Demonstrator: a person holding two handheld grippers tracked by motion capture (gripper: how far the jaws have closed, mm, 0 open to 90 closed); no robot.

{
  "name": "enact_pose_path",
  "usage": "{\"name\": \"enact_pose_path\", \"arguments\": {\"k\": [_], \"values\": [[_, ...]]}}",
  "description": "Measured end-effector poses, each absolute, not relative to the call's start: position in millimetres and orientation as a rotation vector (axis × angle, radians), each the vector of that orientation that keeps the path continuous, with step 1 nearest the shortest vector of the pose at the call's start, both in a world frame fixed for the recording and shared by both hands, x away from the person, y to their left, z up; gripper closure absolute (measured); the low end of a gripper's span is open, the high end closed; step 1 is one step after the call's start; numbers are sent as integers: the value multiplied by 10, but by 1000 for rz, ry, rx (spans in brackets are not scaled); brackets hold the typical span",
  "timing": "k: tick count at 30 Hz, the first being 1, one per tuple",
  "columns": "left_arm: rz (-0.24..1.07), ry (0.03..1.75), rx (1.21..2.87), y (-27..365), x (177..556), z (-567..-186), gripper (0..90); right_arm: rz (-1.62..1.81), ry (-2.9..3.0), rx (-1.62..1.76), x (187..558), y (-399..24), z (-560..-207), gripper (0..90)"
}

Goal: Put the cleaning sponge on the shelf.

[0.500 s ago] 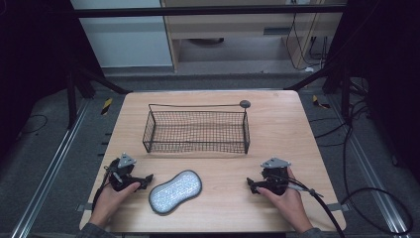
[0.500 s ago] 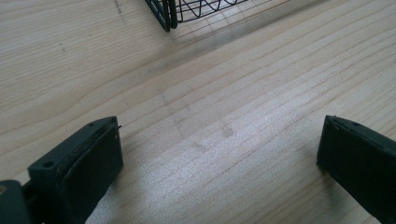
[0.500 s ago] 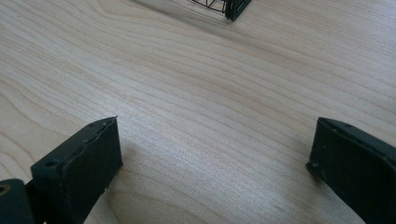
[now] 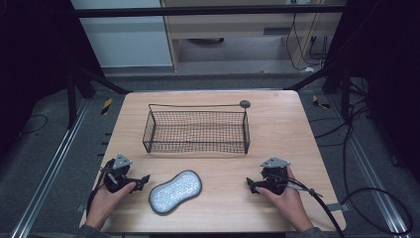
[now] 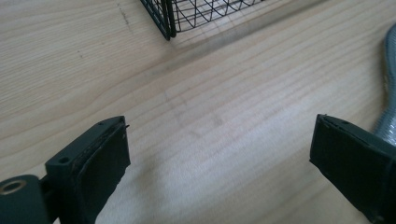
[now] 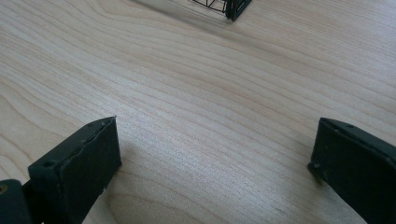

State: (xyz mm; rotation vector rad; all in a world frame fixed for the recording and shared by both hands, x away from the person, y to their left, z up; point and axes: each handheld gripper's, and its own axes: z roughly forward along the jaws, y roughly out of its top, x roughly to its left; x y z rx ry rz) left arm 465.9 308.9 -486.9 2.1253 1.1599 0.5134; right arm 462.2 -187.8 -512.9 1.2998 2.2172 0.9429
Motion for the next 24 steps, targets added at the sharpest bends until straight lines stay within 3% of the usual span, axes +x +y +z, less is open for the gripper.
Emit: {"name": "enact_pose_path", "arguments": {"k": [9, 24], "values": [[491, 1100, 2169, 2975, 4512, -4626, 56, 942, 2224, 1296, 4626, -1880, -5125, 15], [400, 936, 2408, 2448, 4481, -4471, 33, 941, 2231, 1288, 4635, -1884, -5124, 14]]}}
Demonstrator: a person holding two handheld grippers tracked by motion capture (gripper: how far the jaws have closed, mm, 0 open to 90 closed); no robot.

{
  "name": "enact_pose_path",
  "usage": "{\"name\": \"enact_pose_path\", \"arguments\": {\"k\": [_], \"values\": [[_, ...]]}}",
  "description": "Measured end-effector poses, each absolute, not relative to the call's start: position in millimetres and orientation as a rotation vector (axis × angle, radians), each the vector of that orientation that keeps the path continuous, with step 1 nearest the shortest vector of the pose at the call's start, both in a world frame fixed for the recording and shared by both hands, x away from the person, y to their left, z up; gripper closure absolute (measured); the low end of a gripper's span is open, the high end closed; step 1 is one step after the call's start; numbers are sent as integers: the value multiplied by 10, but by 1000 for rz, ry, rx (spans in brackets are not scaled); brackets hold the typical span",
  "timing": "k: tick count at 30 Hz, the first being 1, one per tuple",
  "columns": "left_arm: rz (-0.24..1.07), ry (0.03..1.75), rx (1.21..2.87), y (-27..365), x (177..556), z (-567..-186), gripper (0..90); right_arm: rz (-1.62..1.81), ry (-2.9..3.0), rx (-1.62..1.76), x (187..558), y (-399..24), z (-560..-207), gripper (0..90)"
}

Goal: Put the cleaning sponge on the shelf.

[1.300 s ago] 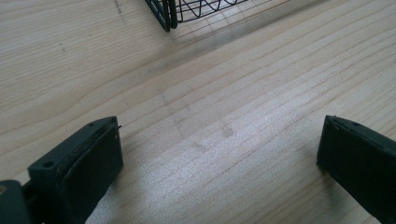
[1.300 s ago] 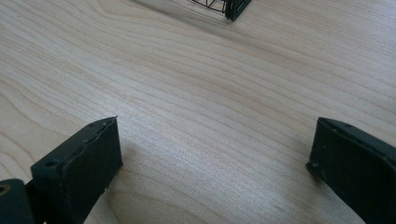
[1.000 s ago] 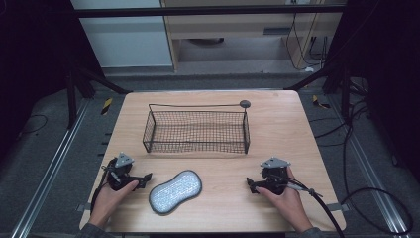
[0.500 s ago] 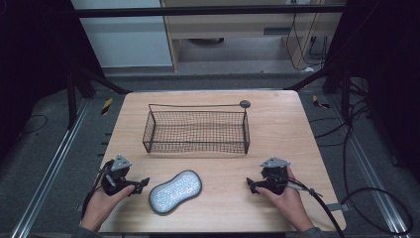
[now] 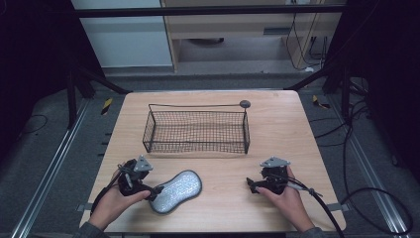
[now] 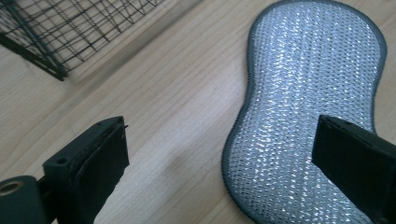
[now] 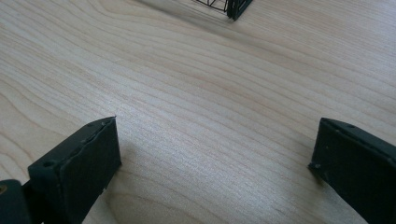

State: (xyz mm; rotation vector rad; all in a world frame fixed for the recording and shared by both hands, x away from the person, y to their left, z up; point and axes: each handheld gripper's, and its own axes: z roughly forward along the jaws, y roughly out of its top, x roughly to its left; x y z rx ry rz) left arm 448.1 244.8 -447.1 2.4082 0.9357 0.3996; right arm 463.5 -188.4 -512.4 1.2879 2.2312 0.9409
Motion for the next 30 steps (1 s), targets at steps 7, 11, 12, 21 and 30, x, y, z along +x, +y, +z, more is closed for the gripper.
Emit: {"name": "enact_pose_path", "arguments": {"k": [7, 11, 12, 21, 30], "values": [[396, 866, 2517, 2260, 4510, -4378, 37, 940, 2231, 1291, 4632, -1883, -5123, 14], [372, 826, 2583, 2166, 4532, -4343, 36, 942, 2231, 1291, 4630, -1883, -5124, 14], [372, 826, 2583, 2166, 4532, -4343, 36, 942, 2231, 1291, 4630, -1883, -5124, 14], [287, 755, 2677, 1992, 4598, -4311, 36, 942, 2230, 1294, 4629, -1882, -5124, 14], [226, 776, 2772, 1761, 4664, -4488, 39, 940, 2231, 1291, 4631, -1882, -5123, 14]]}}
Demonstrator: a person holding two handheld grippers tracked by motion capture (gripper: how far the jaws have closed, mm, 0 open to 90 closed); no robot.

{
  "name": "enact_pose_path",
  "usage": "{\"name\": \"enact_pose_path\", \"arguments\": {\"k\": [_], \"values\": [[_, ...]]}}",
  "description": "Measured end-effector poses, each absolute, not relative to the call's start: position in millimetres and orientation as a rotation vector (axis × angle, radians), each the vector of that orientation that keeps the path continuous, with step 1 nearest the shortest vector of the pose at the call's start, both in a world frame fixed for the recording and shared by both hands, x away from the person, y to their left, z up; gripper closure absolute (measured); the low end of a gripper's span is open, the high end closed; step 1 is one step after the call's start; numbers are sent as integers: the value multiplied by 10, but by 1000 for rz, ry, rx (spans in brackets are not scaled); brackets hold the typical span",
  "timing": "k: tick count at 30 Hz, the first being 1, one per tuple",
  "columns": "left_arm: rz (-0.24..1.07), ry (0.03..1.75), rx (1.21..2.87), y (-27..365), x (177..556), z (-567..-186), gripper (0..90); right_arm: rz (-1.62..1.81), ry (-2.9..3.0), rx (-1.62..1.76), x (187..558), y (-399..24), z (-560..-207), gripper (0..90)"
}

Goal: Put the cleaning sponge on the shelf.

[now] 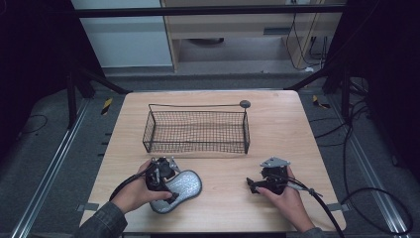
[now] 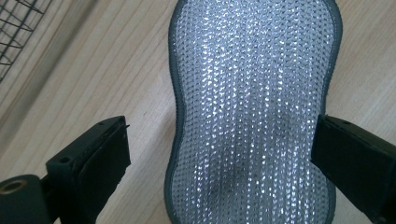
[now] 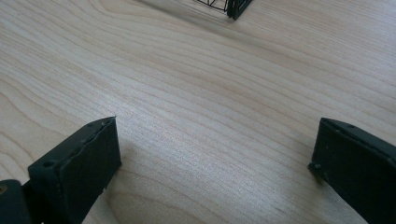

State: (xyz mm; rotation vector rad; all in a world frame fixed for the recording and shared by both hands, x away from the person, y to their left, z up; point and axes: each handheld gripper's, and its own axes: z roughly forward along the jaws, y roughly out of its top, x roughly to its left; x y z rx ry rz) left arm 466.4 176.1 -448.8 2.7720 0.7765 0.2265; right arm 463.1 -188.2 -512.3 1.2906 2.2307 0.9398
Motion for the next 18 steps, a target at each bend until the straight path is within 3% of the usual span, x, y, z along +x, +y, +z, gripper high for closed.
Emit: {"name": "enact_pose_path", "arguments": {"k": [18], "values": [[150, 773, 2797, 1629, 4720, -4656, 27, 938, 2235, 1292, 4633, -1882, -5121, 13]]}}
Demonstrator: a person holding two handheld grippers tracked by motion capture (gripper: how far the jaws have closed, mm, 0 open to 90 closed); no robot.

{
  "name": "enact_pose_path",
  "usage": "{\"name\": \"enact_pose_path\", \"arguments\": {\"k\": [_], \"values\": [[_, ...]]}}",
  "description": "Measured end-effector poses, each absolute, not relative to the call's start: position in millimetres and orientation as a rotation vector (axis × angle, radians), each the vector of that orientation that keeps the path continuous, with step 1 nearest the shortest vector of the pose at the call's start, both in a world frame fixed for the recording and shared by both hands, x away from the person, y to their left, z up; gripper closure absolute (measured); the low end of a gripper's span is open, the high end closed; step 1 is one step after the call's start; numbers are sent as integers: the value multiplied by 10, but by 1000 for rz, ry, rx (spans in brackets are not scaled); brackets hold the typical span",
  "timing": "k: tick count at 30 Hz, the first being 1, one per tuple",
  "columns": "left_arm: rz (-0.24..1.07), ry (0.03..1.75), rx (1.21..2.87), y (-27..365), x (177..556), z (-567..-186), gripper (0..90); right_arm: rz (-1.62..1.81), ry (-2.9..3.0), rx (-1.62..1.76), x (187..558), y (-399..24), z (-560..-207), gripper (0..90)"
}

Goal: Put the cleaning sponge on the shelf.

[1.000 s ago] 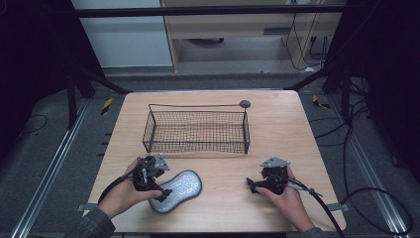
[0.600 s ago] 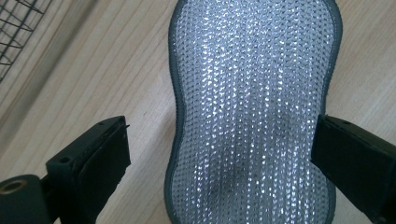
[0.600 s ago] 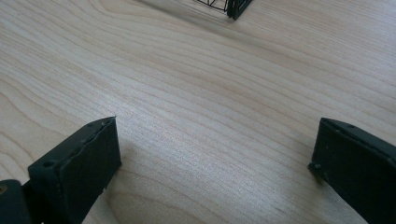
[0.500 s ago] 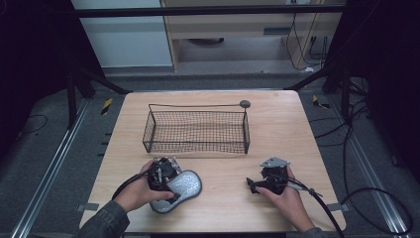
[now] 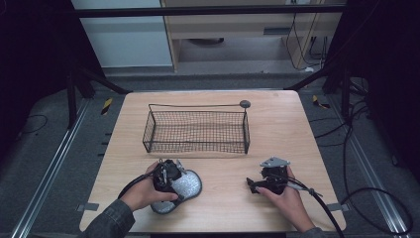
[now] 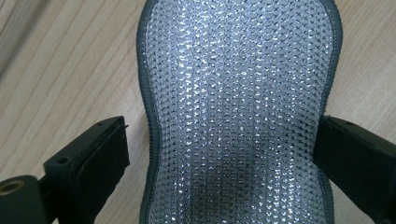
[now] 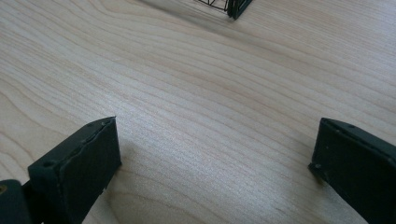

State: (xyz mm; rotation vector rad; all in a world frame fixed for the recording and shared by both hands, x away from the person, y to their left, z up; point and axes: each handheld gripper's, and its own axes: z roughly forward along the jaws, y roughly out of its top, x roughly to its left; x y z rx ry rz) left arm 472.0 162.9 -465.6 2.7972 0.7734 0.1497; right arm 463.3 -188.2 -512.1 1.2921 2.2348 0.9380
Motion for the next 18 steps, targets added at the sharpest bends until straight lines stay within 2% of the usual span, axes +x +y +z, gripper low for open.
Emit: {"name": "enact_pose_path", "arguments": {"k": [6, 18], "values": [[145, 771, 2788, 1602, 4714, -4655, 45, 939, 2236, 1292, 4633, -1882, -5121, 12], [127, 774, 2801, 1578, 4733, -4710, 15, 939, 2236, 1293, 4633, -1881, -5121, 12]]}}
